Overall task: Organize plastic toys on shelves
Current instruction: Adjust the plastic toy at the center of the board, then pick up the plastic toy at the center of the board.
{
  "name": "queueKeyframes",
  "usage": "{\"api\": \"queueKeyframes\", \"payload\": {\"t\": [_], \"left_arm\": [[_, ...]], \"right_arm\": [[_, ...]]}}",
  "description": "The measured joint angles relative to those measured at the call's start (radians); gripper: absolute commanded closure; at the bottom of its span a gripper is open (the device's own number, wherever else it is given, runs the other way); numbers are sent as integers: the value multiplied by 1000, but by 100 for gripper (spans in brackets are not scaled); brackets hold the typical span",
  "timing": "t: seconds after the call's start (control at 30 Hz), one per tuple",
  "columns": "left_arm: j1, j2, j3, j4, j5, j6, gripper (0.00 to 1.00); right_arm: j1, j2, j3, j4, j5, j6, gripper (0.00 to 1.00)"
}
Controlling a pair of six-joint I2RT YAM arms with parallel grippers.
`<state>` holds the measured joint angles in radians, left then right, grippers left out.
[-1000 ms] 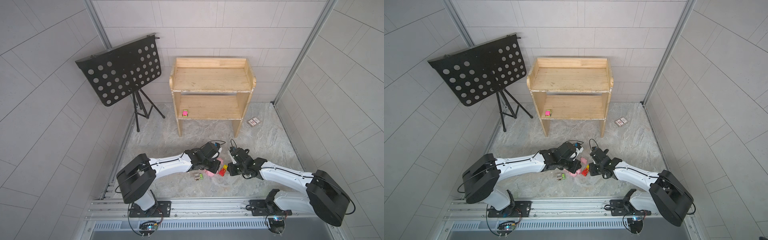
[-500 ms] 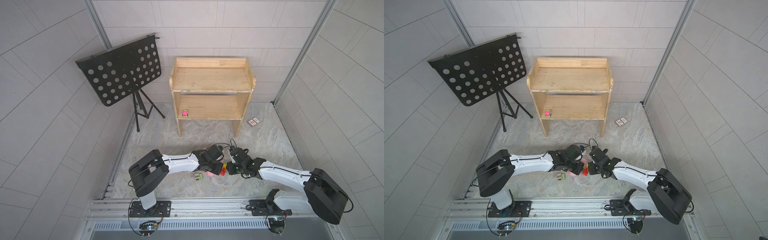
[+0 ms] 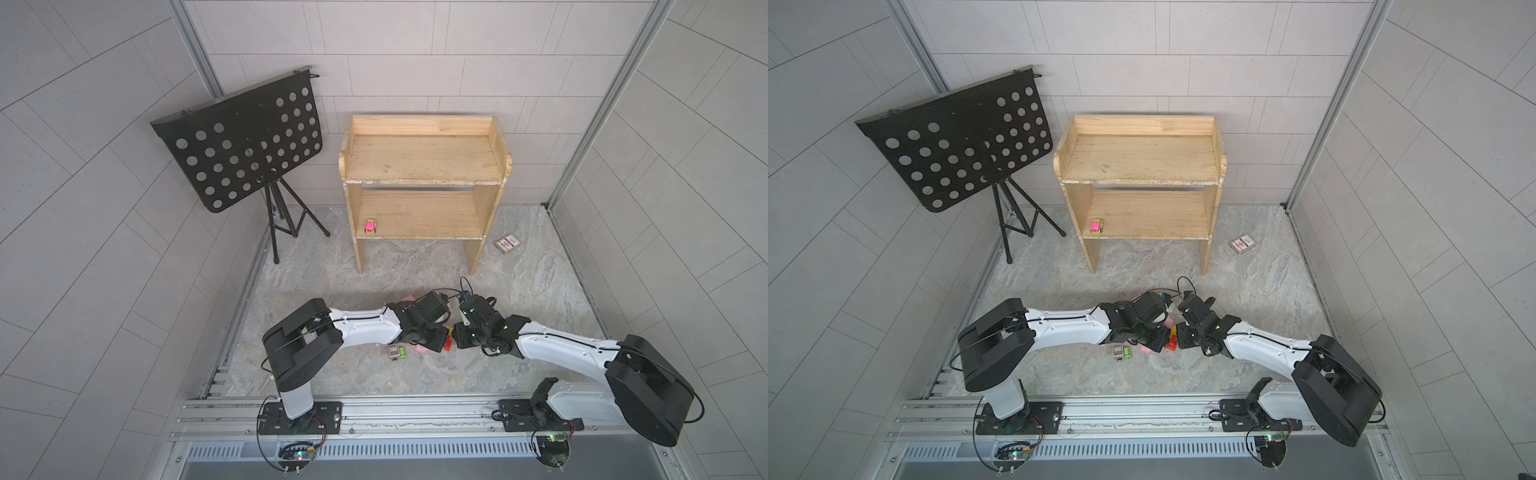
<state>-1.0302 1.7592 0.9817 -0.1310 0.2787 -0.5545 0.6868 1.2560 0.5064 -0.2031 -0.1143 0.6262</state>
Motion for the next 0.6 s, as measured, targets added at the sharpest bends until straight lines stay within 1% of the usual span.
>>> {"api": "queueKeyframes", "payload": {"t": [0.13, 0.27, 0.3, 0.5, 0.6], "left_arm": [[10, -29, 0, -12, -21, 2, 94], [43, -118, -9, -40, -50, 10, 93], [59, -150, -17, -47, -61, 12, 93], [178, -310, -92, -100, -121, 35, 91], [243, -373, -144, -127, -135, 42, 91]], "right_arm": [[0, -58, 0, -49, 21, -6, 63], [0, -122, 0, -83, 8, -6, 52], [0, -134, 0, -87, -3, -1, 47], [34, -145, 0, -92, -37, 42, 33], [69, -130, 0, -86, -29, 84, 31]]}}
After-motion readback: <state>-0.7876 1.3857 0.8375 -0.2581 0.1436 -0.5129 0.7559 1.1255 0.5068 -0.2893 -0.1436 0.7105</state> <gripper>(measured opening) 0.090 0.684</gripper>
